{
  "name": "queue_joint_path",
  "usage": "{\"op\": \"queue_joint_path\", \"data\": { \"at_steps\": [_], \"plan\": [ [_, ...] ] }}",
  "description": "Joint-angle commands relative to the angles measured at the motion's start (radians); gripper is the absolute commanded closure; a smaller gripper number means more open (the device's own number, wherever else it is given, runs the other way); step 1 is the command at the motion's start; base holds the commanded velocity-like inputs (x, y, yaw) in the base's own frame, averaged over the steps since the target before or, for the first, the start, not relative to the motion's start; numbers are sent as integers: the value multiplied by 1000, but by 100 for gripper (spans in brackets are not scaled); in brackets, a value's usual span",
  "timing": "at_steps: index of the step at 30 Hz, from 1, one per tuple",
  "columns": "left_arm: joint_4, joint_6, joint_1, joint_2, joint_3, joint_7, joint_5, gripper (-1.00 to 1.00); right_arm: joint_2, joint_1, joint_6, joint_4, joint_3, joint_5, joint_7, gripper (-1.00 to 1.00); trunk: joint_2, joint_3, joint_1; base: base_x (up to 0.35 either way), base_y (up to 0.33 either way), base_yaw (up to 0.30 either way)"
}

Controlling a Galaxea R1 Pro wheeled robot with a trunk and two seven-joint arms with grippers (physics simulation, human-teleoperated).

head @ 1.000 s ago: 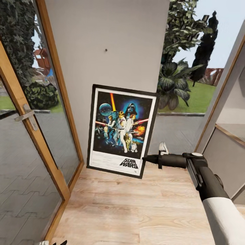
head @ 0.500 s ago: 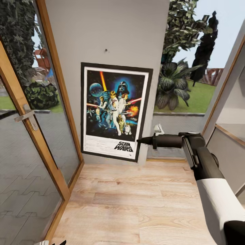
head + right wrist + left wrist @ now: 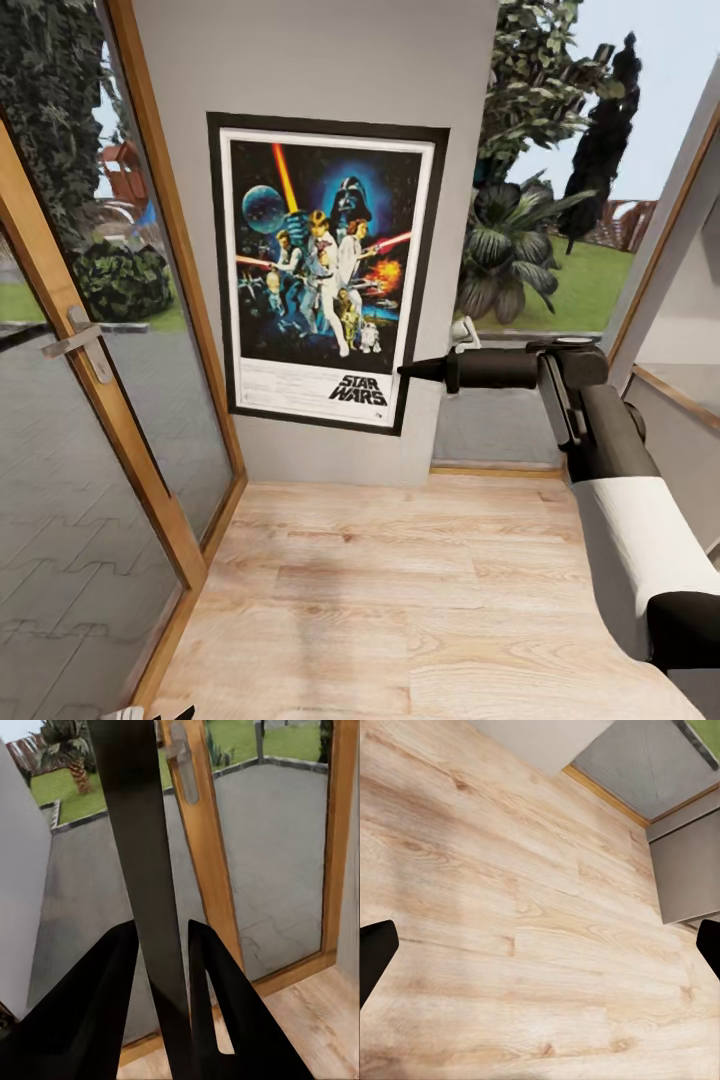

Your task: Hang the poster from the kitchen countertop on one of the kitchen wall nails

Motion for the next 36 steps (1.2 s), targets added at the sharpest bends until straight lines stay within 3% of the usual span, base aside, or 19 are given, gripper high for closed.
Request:
{"op": "queue_joint_path", "data": {
  "at_steps": [1,9,14,18,20,36],
  "plan": [
    [0,-6,-1,0,-8,-2,7,-100,-1,-4,10,0,1,0,3,100,-2,-2,1,0,0,0],
    [0,-6,-1,0,-8,-2,7,-100,15,-38,11,1,9,2,3,100,-2,-2,1,0,0,0],
    [0,-7,-1,0,-8,-2,7,-100,22,-60,51,1,55,3,0,100,-2,-2,1,0,0,0],
    [0,-7,-1,0,-8,-2,7,-100,27,-71,71,2,69,4,-2,100,-2,-2,1,0,0,0],
    [0,-7,-1,0,-9,-2,7,-100,29,-109,82,8,75,6,-3,100,-2,-2,1,0,0,0],
    [0,-6,-1,0,-8,-2,7,-100,15,-145,87,11,76,6,0,100,-2,-2,1,0,0,0]
  ]
}}
